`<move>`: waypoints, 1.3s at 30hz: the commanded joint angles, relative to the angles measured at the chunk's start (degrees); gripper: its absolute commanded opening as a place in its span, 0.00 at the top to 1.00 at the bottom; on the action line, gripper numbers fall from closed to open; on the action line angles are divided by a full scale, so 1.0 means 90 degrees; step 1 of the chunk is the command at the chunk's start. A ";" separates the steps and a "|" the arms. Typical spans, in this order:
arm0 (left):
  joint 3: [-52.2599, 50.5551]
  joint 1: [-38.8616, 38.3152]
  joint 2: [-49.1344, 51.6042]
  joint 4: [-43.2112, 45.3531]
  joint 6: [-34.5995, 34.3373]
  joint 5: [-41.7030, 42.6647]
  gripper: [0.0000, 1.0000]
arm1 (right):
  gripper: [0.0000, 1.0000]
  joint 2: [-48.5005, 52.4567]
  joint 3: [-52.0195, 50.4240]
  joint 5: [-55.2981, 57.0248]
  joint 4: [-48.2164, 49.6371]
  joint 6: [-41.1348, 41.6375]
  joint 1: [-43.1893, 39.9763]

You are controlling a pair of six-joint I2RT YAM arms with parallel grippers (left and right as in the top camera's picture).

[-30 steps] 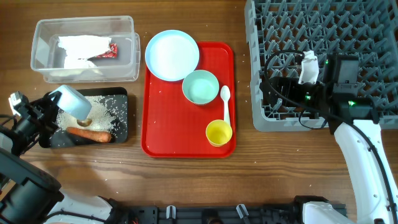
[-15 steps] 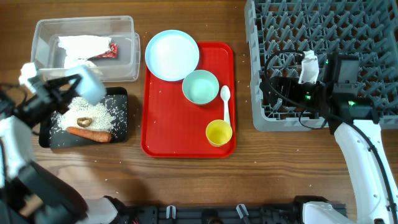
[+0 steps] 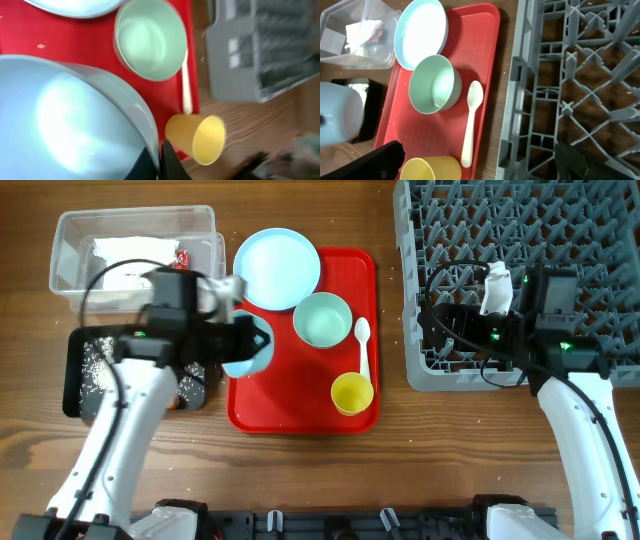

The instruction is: Sort waste into correct bins and load items into the dishwasher rack

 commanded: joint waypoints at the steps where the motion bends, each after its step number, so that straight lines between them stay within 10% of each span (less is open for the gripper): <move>1: -0.0066 -0.1032 0.0226 0.0015 0.0134 -0.1831 0.96 | 0.00 0.0061 0.0063 0.0063 0.0005 0.0022 0.0022; 18: -0.0066 -0.2591 0.2365 0.0432 0.0126 -0.2773 0.96 | 0.01 0.0061 0.0063 0.0160 -0.0005 0.0010 0.0022; 22: -0.0066 -0.2591 0.2363 0.0498 0.0126 -0.2771 0.57 | 0.00 0.0061 0.0063 0.0158 0.0017 0.0017 0.0022; 32: 0.0214 -0.2589 0.2052 0.0588 0.0126 -0.2769 0.50 | 0.00 0.0061 0.0063 0.0160 0.0046 0.0017 0.0022; 39: 0.0342 -0.2545 0.1061 0.0597 0.0129 -0.2769 0.21 | 0.00 0.0061 0.0063 0.0182 0.0155 0.0017 0.0022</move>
